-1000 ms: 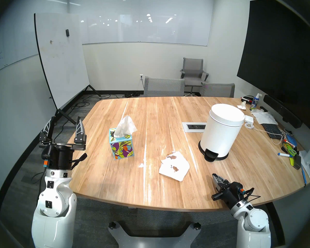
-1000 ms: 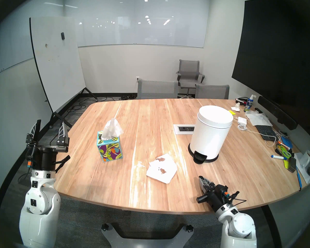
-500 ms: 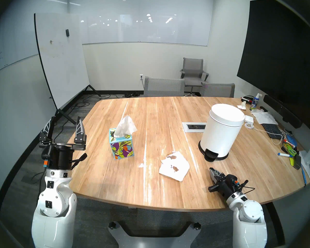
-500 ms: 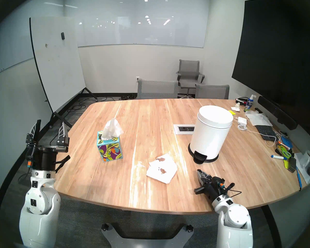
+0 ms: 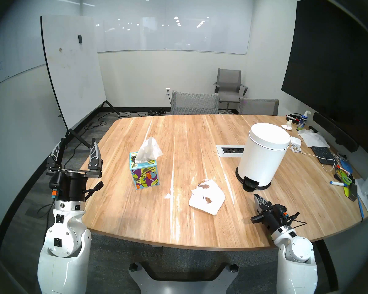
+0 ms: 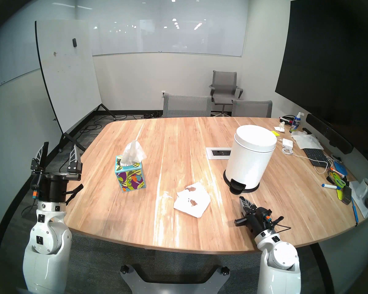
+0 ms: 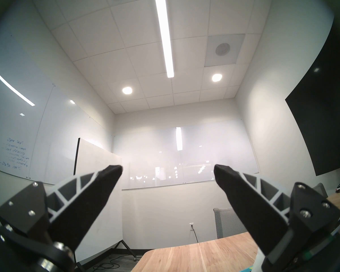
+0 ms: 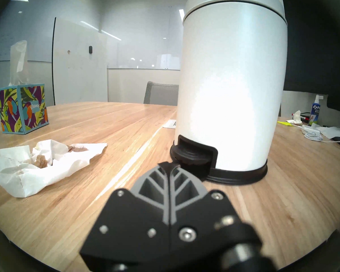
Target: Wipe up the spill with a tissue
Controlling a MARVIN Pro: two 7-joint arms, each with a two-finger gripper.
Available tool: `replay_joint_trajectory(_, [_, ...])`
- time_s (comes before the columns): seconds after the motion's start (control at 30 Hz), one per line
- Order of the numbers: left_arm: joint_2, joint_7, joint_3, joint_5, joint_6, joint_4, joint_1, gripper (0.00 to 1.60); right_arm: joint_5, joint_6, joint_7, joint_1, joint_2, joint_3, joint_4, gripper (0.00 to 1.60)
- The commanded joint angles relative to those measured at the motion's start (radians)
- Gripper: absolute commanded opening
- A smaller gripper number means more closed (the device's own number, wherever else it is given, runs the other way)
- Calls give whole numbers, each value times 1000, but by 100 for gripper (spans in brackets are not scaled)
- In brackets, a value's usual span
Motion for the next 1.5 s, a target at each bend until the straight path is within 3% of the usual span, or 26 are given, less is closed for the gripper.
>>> replay_joint_trajectory(0.0, [-2, 1, -2, 1, -7, -21, 2, 160, 0, -16, -6, 54, 8, -10, 23, 0])
replay_joint_trajectory(0.3, [-2, 1, -2, 0, -7, -21, 2, 160, -28, -7, -30, 126, 34, -20, 96, 0])
replay_joint_trajectory(1.07, [-2, 1, -2, 1, -7, -21, 2, 160, -40, -23, -61, 180, 40, -22, 120, 0])
replay_joint_trajectory(1.47, [-2, 1, -2, 1, -7, -21, 2, 160, -45, 9, -65, 204, 59, -21, 114, 0])
